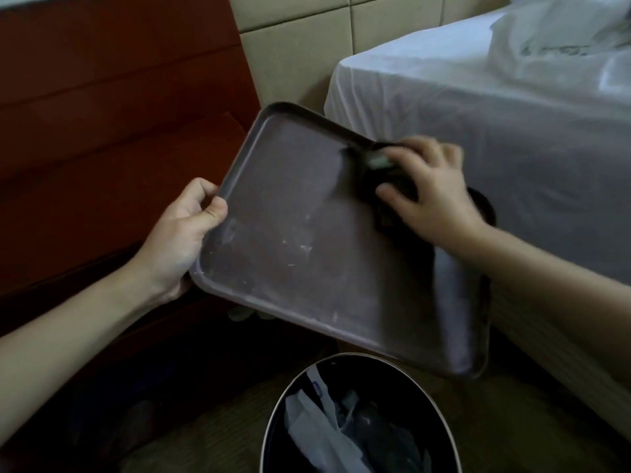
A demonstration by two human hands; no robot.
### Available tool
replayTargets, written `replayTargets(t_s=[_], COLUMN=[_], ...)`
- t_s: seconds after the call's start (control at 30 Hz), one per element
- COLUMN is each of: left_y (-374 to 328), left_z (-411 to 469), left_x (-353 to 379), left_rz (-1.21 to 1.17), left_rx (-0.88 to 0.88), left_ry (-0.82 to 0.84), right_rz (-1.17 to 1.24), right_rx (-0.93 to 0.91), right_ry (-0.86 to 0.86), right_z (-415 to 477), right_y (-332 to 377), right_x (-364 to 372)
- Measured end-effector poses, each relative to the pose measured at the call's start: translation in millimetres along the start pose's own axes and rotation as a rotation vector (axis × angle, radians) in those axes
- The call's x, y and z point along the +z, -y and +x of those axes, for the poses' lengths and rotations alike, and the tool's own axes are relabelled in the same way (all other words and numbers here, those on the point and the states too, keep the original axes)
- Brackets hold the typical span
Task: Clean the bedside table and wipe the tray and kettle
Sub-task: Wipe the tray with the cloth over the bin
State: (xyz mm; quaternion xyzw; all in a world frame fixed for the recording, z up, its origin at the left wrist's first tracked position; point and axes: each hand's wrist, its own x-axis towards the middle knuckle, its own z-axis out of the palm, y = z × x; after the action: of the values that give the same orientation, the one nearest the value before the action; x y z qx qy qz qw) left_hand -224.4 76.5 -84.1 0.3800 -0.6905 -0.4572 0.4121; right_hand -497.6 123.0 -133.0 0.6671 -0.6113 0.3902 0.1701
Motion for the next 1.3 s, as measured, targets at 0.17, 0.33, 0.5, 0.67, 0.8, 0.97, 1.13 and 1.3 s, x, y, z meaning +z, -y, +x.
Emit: replayTargets(t_s=[0.17, 0.33, 0.5, 0.67, 0.8, 0.97, 1.13, 1.3], left_y=[-1, 7, 11, 7, 2, 12, 11, 16], left_z=[7, 3, -1, -3, 1, -2, -4, -8], left_x=[16, 29, 10, 15, 30, 43, 49, 40], left_rz=[-0.038, -0.088, -0.071, -0.038, 0.023, 0.029, 0.0, -0.003], left_rx=[0.024, 0.035, 0.017, -0.028, 0.0, -0.027, -0.061, -0.068], left_ry=[0.039, 0.13, 0.041, 0.039, 0.01, -0.041, 0.076, 0.114], right_rz=[0.1, 0.137, 0.023, 0.002, 0.015, 0.114, -0.057, -0.177], right_rx=[0.009, -0.622, -0.419, 0.278, 0.312, -0.025, -0.503, -0.072], right_ry=[-0.003, 0.274, 0.162, -0.07, -0.034, 0.096, 0.123, 0.015], right_z=[7, -49, -50, 3, 19, -36, -60, -13], right_y=[36, 69, 11, 8, 56, 107, 91, 55], right_x=[12, 11, -7, -10, 4, 21, 14, -8])
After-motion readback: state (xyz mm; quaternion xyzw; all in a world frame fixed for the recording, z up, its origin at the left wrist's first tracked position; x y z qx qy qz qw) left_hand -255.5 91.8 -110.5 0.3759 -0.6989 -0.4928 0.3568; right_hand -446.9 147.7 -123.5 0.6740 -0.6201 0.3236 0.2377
